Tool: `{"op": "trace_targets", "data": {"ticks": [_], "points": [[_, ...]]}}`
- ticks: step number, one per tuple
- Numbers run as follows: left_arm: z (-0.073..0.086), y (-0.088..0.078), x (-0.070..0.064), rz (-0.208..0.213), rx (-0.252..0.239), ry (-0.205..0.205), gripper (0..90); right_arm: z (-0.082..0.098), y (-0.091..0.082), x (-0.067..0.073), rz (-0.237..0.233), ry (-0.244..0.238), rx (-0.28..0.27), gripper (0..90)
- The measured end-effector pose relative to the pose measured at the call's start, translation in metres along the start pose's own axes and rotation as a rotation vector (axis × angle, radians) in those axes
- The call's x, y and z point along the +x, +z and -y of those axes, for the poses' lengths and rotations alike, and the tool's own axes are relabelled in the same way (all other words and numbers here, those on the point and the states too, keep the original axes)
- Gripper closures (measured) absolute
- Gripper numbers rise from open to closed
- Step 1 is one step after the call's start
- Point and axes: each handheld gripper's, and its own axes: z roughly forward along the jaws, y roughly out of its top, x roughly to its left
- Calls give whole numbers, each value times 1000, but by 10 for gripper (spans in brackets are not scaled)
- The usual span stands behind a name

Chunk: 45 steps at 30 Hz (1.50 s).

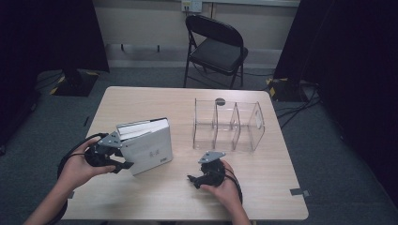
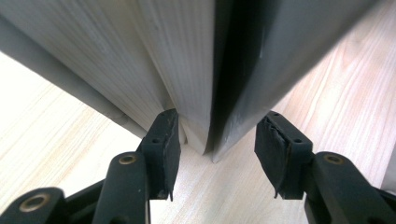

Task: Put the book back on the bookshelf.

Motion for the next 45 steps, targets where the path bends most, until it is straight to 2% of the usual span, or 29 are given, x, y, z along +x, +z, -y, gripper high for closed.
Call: {"op": "trace_targets", "data": {"ticks": [6,11,23,25,32,40,45], "points": [[2,-2,0,-1,-21,-25,464,-15,-2,-2,-57,-28,4,153],[5,-4,0,-15,-31,-24,429,-33,-4,-3,-91,-82,5,153],[11,-6,1,-27,-61,-55,359,-80,-6,-3,-133,-199,42,162],[12,-7,2,-27,-49,-46,352,-85,-6,-3,-147,-199,42,163],[14,-7,1,-37,-62,-56,331,-101,-8,-1,-154,-241,43,164],[15,-6,2,-41,-65,-59,319,-117,-11,-6,-180,-208,14,168],[15,-5,3,-46,-72,-68,317,-130,-14,-5,-187,-226,0,174]]}}
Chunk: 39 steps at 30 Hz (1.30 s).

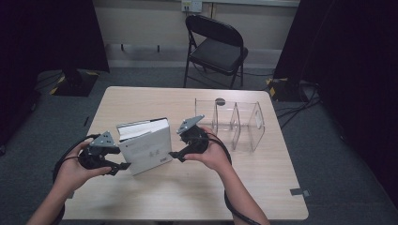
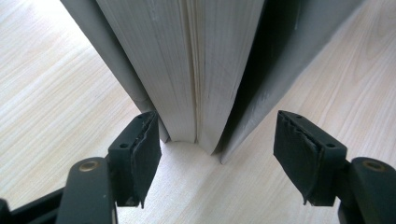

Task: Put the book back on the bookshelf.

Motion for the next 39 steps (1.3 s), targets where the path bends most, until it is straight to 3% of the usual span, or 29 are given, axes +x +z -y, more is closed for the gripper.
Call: {"op": "trace_targets", "data": {"ticks": [9,14,30,32,39], "points": [[2,1,0,-5,6,-8,311,-27,4,-2,-26,-35,-8,178],[2,2,1,-9,8,-4,311,-43,2,-2,-45,-41,-42,186],[5,6,3,-19,-1,-12,307,-55,15,1,-86,-120,-16,233],[6,6,3,-20,-5,-7,307,-56,15,1,-93,-114,1,242],[6,7,4,-22,-13,-4,299,-57,7,4,-111,-153,37,389]]}}
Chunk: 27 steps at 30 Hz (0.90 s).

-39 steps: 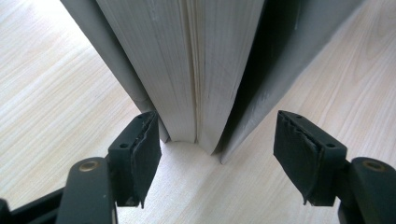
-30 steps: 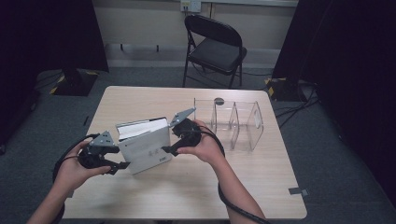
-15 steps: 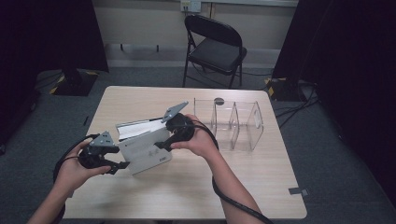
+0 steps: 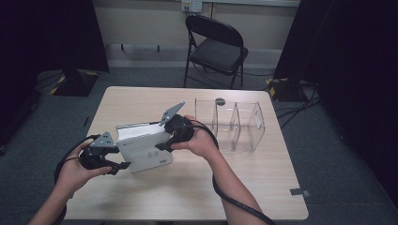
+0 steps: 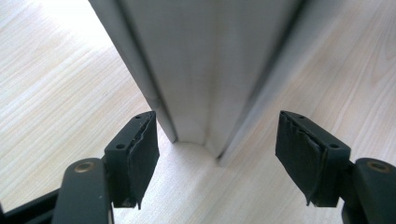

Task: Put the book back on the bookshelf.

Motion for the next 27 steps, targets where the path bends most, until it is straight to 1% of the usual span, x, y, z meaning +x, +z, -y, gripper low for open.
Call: {"op": "trace_targets", "data": {"ticks": [3,4,5,6,7,11,13,14,19,21,22,23,25,27], "points": [[0,0,0,-7,0,5,293,2,-5,4,-37,5,9,482],[-1,1,0,-6,0,4,289,2,-6,5,-54,0,14,500],[-1,1,1,-7,1,8,286,2,-6,7,-61,-2,12,512],[-1,1,0,-10,0,10,284,1,-7,9,-60,-4,18,514],[-1,2,0,-7,-6,11,278,1,-7,11,-54,3,21,516],[-1,3,0,-14,-10,19,264,0,-8,13,-46,9,32,520],[-1,3,0,-13,-11,14,253,1,-9,14,-42,26,35,523],[-1,4,0,-13,-11,14,253,2,-10,14,-42,23,36,523],[0,9,-1,0,-20,11,241,6,-17,15,-35,31,59,524],[1,12,-2,8,-24,0,236,10,-21,16,-30,39,56,524],[2,14,-3,9,-17,1,235,12,-22,16,-26,37,59,524],[2,15,-3,7,-16,-2,234,13,-24,16,-24,48,62,523],[4,18,-4,15,-24,-10,224,16,-27,16,-20,49,64,522],[5,20,-5,20,-28,-8,220,18,-29,15,-19,60,66,519]]}}
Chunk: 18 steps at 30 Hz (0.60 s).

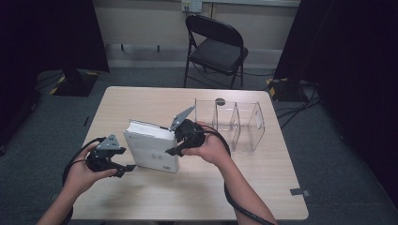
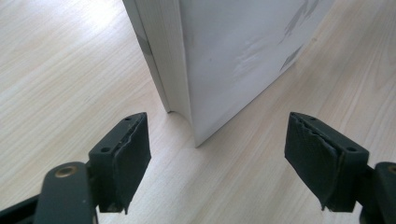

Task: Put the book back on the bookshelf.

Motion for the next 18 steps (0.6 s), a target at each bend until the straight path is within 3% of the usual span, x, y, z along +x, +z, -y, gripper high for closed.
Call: {"op": "trace_targets", "data": {"ticks": [9,14,18], "points": [[11,13,-4,15,-2,-2,193,-4,0,1,20,24,20,490],[17,22,-7,37,11,11,174,-8,-3,1,29,36,-24,420],[24,31,-9,42,20,5,174,-12,-4,1,23,43,-28,415]]}}
